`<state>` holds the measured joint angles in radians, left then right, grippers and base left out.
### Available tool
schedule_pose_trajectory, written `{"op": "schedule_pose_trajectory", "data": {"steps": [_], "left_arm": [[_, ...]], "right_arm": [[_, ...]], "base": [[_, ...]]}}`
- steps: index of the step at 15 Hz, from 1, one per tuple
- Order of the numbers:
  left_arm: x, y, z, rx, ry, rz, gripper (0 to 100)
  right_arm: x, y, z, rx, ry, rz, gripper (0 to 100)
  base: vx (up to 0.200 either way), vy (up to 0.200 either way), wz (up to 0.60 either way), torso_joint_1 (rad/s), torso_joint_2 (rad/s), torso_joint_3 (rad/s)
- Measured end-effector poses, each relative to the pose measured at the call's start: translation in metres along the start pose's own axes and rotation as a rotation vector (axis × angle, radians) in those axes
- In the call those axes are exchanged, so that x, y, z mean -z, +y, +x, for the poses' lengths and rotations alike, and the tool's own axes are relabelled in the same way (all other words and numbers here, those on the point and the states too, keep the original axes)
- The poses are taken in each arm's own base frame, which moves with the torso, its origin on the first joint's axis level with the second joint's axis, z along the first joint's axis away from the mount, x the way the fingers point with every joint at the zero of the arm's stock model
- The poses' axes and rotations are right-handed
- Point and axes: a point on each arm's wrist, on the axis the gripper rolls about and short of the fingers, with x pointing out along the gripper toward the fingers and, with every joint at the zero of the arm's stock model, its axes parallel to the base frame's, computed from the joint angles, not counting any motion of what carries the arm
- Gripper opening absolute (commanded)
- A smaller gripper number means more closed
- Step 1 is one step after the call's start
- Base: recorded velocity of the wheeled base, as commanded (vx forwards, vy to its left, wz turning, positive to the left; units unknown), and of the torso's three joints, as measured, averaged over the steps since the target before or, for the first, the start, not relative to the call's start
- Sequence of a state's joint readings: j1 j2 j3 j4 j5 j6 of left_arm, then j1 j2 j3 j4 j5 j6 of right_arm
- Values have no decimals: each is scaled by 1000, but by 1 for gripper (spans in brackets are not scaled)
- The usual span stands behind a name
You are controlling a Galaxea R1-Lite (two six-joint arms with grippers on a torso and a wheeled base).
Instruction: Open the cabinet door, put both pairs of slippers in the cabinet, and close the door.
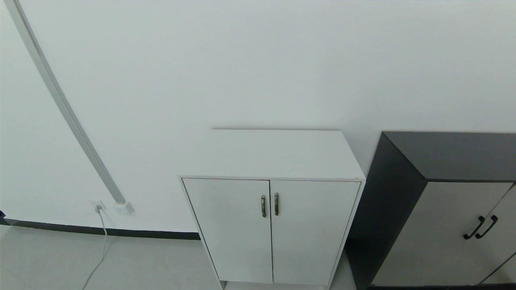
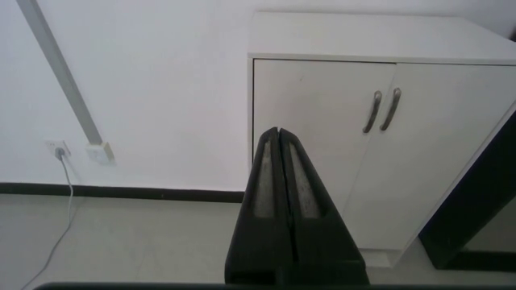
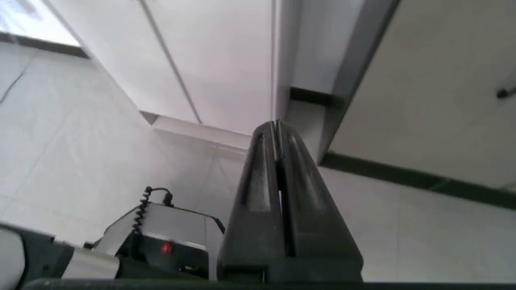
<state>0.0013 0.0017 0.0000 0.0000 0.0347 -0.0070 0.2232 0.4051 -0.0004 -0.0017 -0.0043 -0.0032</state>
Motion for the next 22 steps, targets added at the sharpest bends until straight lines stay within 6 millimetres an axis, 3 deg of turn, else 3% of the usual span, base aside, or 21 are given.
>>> {"op": "schedule_pose_trajectory", "data": {"steps": [10,22], "left_arm": [[0,0,0,-1,0,0,0],[0,0,0,-5,0,6,0]], "right_arm": [[13,4,-25,215,-357,54,0],[15,5,-28,225,-406,62,0]], "base": [[0,0,0,0,0,0],[0,0,0,0,0,0]]}}
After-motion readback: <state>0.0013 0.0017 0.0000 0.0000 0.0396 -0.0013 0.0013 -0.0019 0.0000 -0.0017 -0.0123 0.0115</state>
